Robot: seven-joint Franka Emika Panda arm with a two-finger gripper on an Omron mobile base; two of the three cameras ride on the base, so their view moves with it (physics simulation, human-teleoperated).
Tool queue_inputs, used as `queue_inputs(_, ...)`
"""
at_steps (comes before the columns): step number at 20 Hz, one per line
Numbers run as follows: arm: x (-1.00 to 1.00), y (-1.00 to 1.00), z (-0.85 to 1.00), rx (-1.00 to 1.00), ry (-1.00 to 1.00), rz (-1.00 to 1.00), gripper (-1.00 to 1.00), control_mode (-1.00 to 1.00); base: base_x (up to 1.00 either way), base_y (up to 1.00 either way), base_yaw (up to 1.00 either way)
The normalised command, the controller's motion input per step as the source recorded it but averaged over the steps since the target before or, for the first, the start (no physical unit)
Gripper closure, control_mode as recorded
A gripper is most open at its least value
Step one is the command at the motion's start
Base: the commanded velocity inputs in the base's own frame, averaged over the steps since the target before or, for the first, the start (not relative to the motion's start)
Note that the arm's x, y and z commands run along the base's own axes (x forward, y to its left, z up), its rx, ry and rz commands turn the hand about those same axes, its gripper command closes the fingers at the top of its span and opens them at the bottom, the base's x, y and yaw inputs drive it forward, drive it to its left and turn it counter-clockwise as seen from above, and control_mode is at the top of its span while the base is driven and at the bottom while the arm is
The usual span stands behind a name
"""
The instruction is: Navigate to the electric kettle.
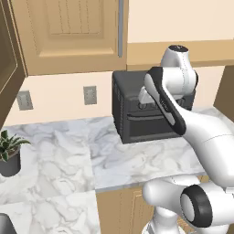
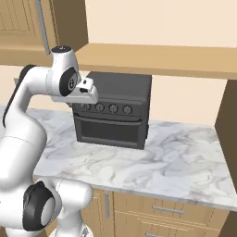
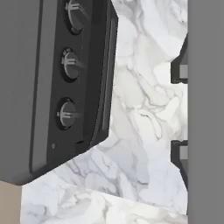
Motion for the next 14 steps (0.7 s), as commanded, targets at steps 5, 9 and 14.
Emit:
queue_inputs(5, 0.0, 0.0, 0.0, 0.0, 0.0, 0.0, -1.0, 1.0, -0.05, 0.0, 0.0)
queue_inputs(9, 0.0, 0.0, 0.0, 0.0, 0.0, 0.0, -1.0, 1.0, -0.68, -0.25, 0.14)
queue_inputs(14, 0.0, 0.0, 0.0, 0.0, 0.0, 0.0, -1.0, 1.0, -0.74, -0.47, 0.37)
